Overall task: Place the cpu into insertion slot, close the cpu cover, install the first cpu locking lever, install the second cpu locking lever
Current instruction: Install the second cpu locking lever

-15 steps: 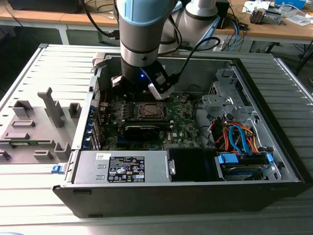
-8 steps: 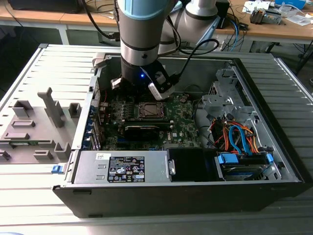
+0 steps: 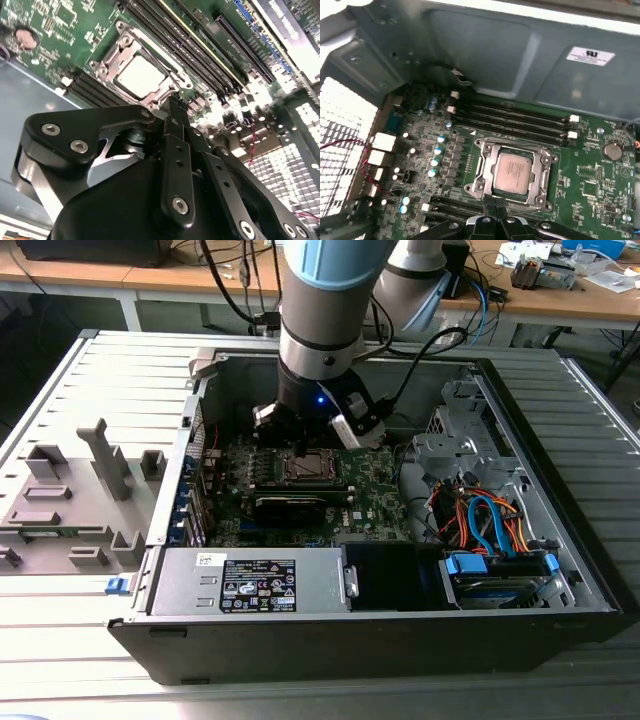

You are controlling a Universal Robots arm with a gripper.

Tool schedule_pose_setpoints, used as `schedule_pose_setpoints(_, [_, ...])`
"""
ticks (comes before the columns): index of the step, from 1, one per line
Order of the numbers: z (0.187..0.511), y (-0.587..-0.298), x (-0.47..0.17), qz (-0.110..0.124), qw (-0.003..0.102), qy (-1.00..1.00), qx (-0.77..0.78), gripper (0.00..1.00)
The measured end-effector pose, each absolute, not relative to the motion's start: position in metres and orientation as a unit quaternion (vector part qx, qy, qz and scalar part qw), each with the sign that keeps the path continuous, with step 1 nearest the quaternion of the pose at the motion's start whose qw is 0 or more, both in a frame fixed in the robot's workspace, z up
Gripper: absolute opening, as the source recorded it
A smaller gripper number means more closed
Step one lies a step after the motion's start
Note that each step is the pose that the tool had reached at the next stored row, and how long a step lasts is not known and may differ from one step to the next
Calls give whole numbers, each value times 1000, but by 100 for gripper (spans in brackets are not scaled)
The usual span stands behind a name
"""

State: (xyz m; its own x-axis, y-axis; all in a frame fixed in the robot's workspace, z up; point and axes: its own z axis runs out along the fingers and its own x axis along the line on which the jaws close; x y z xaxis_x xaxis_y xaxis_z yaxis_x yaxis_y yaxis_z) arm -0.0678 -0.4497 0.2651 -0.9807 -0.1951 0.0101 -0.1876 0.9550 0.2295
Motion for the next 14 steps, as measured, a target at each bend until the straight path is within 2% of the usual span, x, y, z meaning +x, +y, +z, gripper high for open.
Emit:
schedule_pose_setpoints(3, [260, -450, -68, -115, 13, -991, 72, 11])
schedule_pose_setpoints(6, [258, -450, -68, -106, 14, -992, 70, 11])
schedule_pose_setpoints(14, [242, -451, -84, -106, 14, -992, 70, 11])
